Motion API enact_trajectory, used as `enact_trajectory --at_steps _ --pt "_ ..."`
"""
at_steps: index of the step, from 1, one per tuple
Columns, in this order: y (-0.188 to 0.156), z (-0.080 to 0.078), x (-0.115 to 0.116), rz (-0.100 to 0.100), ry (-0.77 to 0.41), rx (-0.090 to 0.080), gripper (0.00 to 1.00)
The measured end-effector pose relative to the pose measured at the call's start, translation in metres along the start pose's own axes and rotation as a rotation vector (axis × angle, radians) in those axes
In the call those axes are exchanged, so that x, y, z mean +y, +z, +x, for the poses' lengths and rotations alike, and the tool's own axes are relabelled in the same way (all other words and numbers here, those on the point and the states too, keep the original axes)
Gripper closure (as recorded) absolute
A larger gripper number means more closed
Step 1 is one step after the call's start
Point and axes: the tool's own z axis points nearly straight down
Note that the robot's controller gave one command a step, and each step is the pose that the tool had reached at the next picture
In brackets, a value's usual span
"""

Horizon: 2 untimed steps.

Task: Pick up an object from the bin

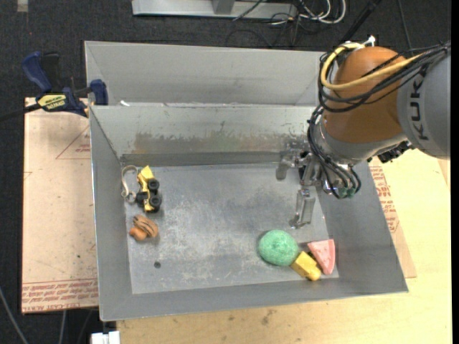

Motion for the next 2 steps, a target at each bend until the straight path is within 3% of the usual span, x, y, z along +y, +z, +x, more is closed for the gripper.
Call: enact_trajectory --at_steps 1,2 --pt "-0.005 -0.001 0.0 0.001 -0.001 -0.008 0.0" --pt "0.062 0.043 0.006 0.0 0.023 -0.011 0.0"
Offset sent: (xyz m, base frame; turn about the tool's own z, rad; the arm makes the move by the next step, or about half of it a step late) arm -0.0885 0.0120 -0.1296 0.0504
